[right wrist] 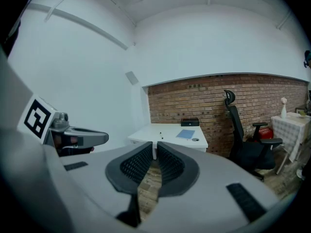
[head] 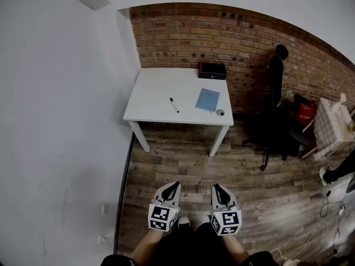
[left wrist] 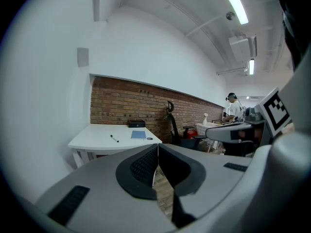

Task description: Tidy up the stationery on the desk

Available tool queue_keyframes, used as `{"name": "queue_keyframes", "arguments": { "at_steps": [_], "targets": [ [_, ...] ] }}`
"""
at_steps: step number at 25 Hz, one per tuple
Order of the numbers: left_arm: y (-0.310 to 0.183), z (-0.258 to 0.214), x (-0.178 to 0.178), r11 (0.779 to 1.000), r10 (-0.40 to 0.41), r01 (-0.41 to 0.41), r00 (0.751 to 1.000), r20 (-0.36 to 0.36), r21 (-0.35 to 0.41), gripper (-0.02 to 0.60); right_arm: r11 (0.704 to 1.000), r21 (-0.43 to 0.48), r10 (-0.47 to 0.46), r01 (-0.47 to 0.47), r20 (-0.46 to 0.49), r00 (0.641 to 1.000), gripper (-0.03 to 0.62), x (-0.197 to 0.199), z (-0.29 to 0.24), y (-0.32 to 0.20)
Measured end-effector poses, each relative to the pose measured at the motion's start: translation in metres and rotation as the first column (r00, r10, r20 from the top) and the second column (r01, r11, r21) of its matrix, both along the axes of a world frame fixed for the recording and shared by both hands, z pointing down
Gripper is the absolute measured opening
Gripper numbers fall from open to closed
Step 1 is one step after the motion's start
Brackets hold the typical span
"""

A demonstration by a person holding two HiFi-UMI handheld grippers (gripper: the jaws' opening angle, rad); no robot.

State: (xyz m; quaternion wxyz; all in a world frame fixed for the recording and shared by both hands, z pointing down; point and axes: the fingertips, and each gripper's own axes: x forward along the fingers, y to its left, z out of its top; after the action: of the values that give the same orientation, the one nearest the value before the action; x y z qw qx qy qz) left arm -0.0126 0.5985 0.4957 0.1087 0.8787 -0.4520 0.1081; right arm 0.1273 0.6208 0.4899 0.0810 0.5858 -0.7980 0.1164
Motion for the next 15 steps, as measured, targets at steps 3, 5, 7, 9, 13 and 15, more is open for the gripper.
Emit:
{"name": "queue_keyframes", "arguments": {
  "at_steps": [3, 5, 7, 9, 13, 15],
  "targets": [
    [-0.014, 0.0, -0.002, 1.0, 0.006, -0.006, 1.0, 0.0, -0.005, 0.015, 1.0, -0.007, 0.011, -0.011, -0.001, 1.0, 0.025, 0.002, -0.001, -0.012],
    [-0.023, 0.002, -0.002, 1.0, 0.012, -0.012, 1.0, 0.001, -0.008, 0.015, 1.0, -0.008, 0.017, -0.017, -0.003, 1.0, 0.025, 0.004, 0.0, -0.019],
    [-0.032, 0.006, 0.0, 1.0, 0.017, -0.017, 1.0, 0.002, -0.014, 0.015, 1.0, -0.009, 0.02, -0.02, -0.005, 1.0, 0.025, 0.006, 0.003, -0.028],
    [-0.042, 0.01, 0.004, 1.0, 0.019, -0.019, 1.0, 0.004, -0.016, 0.015, 1.0, -0.011, 0.021, -0.021, -0.002, 1.0, 0.025, 0.009, 0.007, -0.039],
    [-0.071, 0.014, 0.011, 1.0, 0.016, -0.016, 1.0, 0.009, -0.019, 0.015, 1.0, -0.013, 0.02, -0.02, 0.004, 1.0, 0.025, 0.017, 0.013, -0.071],
    [-0.087, 0.017, 0.013, 1.0, 0.01, -0.01, 1.0, 0.011, -0.022, 0.015, 1.0, -0.011, 0.015, -0.015, 0.009, 1.0, 0.025, 0.02, 0.015, -0.09]
  ]
}}
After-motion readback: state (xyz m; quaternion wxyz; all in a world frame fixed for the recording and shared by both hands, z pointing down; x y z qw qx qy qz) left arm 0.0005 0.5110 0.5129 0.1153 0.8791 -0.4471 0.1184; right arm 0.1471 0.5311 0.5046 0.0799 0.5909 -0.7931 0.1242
